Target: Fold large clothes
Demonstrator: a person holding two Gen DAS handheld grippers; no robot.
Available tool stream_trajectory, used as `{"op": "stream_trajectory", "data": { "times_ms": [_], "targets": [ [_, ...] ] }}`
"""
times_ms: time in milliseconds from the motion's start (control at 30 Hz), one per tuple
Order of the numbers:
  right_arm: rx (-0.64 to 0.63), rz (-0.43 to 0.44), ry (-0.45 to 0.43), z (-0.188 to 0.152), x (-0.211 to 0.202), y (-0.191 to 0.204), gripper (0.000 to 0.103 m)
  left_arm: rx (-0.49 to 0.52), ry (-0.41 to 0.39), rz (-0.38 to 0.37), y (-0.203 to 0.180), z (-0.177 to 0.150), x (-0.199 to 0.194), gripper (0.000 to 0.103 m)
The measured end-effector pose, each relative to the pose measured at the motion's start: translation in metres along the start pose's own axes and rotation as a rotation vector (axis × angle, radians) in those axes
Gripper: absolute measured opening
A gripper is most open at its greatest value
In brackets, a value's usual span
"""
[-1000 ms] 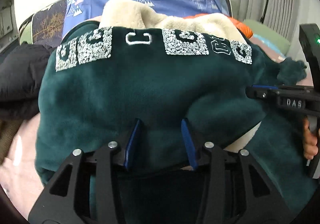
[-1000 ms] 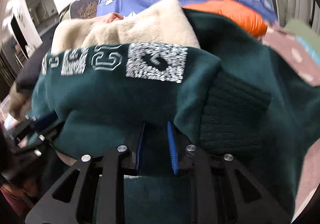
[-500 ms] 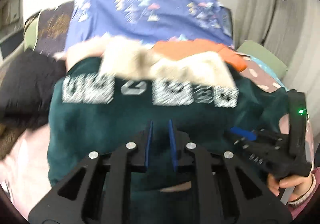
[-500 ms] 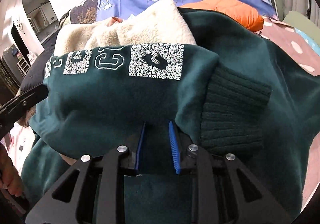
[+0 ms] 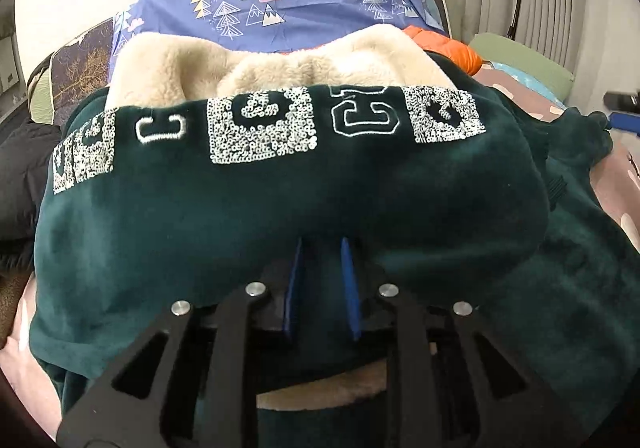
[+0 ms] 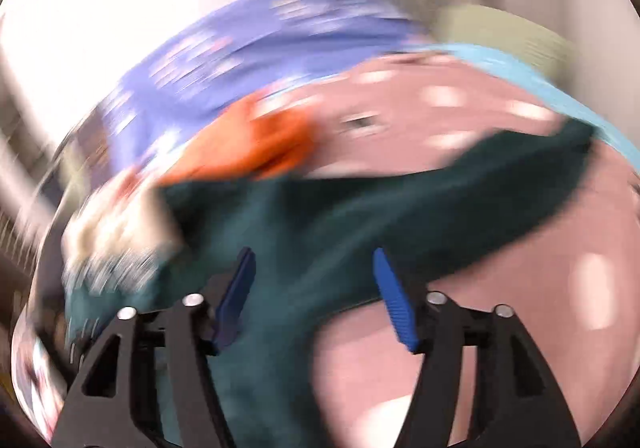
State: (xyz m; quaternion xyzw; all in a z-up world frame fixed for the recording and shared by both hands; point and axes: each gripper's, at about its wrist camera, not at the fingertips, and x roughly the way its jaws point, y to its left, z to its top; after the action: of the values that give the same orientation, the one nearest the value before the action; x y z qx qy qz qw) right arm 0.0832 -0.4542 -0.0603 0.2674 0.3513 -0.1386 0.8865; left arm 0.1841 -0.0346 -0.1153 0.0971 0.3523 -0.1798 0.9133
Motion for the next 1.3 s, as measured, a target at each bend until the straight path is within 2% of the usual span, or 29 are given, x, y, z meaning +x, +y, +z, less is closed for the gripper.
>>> {"op": "stream_trajectory", "data": {
  "times_ms": [67,100,267,333,433,533,567,600,633,667,700,800,900,933,967,1000,1033,1200,1267,1300],
  "targets": [
    [0.239,-0.073,-0.007,0.027,0.005,-0.068,0.072,0.001,-0.004,0.002,0.000,-0.002,0.000,0.021],
    [0.313,-0.100,-0.012,0.035,0.008,-0.093,0.072,0.001,-0.006,0.002,0.000,-0.002,0.000,0.021],
    [0.509,-0.166,-0.033,0.055,0.027,-0.167,0.073,-0.006,-0.014,-0.007,0.006,-0.013,-0.006,0.021],
    [0.567,-0.162,-0.038,0.059,0.036,-0.183,0.073,-0.005,-0.013,-0.005,0.006,-0.013,-0.006,0.021],
    [0.621,-0.095,-0.023,0.065,0.052,-0.193,0.073,0.000,-0.014,0.001,0.006,-0.014,-0.006,0.021],
    [0.632,-0.052,-0.018,0.077,0.062,-0.192,0.080,0.004,-0.015,0.007,0.004,-0.013,-0.006,0.021],
    [0.610,-0.059,-0.009,0.080,0.067,-0.189,0.080,0.005,-0.015,0.009,0.005,-0.013,-0.006,0.021],
    [0.565,-0.102,0.007,0.082,0.072,-0.186,0.072,0.005,-0.016,0.009,0.004,-0.013,-0.006,0.021],
    [0.535,-0.159,0.018,0.084,0.074,-0.184,0.027,0.005,-0.016,0.008,0.004,-0.013,-0.006,0.021],
    [0.535,-0.182,0.019,0.082,0.072,-0.188,0.016,0.003,-0.016,0.006,0.004,-0.013,-0.007,0.021],
    [0.581,-0.126,-0.014,0.078,0.063,-0.197,0.015,0.001,-0.017,0.004,0.005,-0.013,-0.007,0.021],
    [0.604,-0.086,-0.061,0.065,0.036,-0.216,0.013,-0.006,-0.019,-0.005,0.006,-0.013,-0.007,0.021],
    [0.540,-0.056,-0.032,0.054,0.028,-0.220,0.017,-0.007,-0.019,-0.006,0.007,-0.013,-0.007,0.021],
    [0.528,-0.054,-0.037,0.050,0.025,-0.223,0.026,-0.005,-0.019,-0.004,0.007,-0.013,-0.007,0.021],
    [0.538,-0.062,-0.061,0.046,0.018,-0.227,0.041,-0.005,-0.019,-0.004,0.007,-0.013,-0.007,0.021],
    [0.558,-0.066,-0.097,0.044,0.011,-0.231,0.050,-0.004,-0.020,-0.003,0.007,-0.013,-0.007,0.021],
    [0.570,-0.065,-0.119,0.043,0.008,-0.233,0.063,-0.004,-0.020,-0.003,0.008,-0.013,-0.007,0.021],
    [0.629,-0.005,-0.099,0.056,0.023,-0.241,0.074,-0.003,-0.021,-0.002,0.007,-0.013,-0.007,0.021],
    [0.698,0.004,-0.097,0.060,0.036,-0.246,0.073,-0.005,-0.021,-0.004,0.007,-0.013,-0.007,0.021],
    [0.710,-0.009,-0.117,0.062,0.038,-0.246,0.070,-0.004,-0.021,-0.004,0.007,-0.013,-0.007,0.021]
  ]
}}
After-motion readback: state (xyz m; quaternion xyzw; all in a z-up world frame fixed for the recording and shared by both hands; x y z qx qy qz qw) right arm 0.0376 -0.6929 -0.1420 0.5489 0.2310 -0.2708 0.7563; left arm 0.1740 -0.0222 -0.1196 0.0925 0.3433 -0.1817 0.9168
